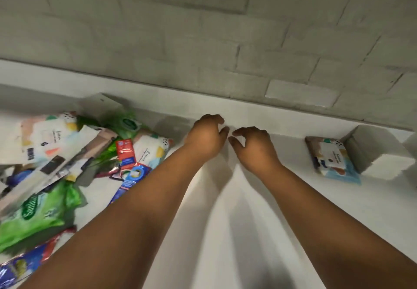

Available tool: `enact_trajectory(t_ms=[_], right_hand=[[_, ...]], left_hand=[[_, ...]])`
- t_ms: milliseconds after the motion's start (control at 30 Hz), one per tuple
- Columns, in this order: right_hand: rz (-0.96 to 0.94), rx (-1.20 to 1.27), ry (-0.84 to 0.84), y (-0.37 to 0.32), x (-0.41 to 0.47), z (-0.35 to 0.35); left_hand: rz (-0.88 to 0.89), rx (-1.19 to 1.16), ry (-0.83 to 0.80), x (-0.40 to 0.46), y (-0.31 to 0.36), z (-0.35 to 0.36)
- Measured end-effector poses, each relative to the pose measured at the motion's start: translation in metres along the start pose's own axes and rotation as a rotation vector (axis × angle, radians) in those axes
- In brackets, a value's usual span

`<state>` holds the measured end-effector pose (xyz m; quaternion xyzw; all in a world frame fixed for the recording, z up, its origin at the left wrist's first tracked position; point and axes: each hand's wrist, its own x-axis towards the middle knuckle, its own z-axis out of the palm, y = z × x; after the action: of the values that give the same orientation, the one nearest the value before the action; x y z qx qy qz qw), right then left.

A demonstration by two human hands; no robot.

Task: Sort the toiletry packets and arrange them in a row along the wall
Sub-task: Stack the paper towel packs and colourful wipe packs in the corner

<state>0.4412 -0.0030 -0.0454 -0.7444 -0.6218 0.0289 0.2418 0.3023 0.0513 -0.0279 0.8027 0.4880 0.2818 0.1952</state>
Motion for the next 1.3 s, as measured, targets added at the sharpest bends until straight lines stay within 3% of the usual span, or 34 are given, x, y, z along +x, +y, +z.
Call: enact_trajectory(t_ms=[233,433,700,1100,1300], right_hand=[[0.039,0.119,-0.145,-0.124,0.021,0.057],[0.309,0.168,-0.237,-0.172,0.024,0.103],[0.59,0.352,-0.251,-0.183,0.019,0.131],[0.757,1.013,-0.028,-0.181,0.001,0.129],[0.672,1.21,0.104,-0.178,-0.013,0.109]], left_hand=[[-0.124,0.12,-0.03,-0.006,-0.113,-0.102],[-0.166,0.286,-0.237,-0.016,-0.17,-0.127],[-0.064,0.528,-0.292,-0.014,-0.185,-0.11],[-0.045,0.331,-0.221,-0.021,-0.189,-0.107],[-0.131,0.253,-0.213,-0.019,-0.183,-0.11]])
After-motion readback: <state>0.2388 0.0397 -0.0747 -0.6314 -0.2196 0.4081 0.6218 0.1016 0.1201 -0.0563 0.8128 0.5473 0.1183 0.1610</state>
